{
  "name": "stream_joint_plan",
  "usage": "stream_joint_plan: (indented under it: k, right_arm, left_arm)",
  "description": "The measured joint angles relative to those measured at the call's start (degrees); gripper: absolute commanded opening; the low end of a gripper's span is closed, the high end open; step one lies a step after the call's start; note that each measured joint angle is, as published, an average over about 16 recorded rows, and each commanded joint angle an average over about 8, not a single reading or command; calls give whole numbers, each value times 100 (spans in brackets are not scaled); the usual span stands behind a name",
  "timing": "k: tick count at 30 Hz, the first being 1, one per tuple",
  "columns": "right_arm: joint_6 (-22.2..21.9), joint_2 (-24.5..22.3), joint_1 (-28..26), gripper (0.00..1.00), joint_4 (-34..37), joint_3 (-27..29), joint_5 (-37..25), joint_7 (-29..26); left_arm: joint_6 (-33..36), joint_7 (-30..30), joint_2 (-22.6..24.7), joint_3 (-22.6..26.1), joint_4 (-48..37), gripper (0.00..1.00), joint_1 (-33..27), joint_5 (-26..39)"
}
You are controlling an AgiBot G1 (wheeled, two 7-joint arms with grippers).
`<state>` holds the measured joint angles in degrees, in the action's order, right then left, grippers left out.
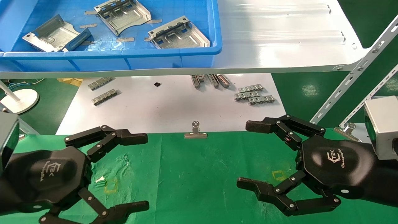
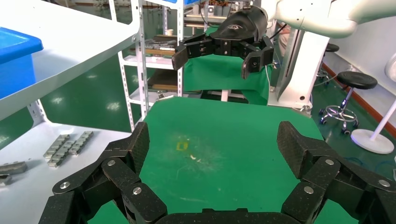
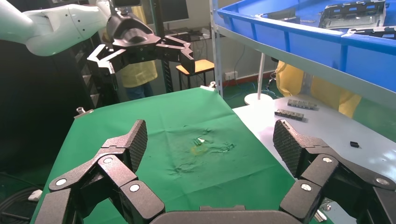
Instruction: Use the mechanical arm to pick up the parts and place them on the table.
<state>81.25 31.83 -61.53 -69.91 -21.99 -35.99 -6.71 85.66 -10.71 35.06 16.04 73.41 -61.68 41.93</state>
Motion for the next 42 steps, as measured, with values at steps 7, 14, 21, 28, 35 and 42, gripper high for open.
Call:
stream_joint_plan:
  k: [7,14,21,28,35,42]
  right_arm:
    - [0,0,0,0,0,0,0,0]
    - [0,0,0,0,0,0,0,0]
    - [0,0,0,0,0,0,0,0]
    - [0,0,0,0,0,0,0,0]
    - [0,0,0,0,0,0,0,0]
    - [0,0,0,0,0,0,0,0]
  left_arm:
    - [0,0,0,0,0,100,0,0]
    - [0,0,0,0,0,100,0,0]
    - [0,0,0,0,0,100,0,0]
    - [0,0,0,0,0,100,0,0]
    - [0,0,0,0,0,100,0,0]
    - [0,0,0,0,1,100,1,0]
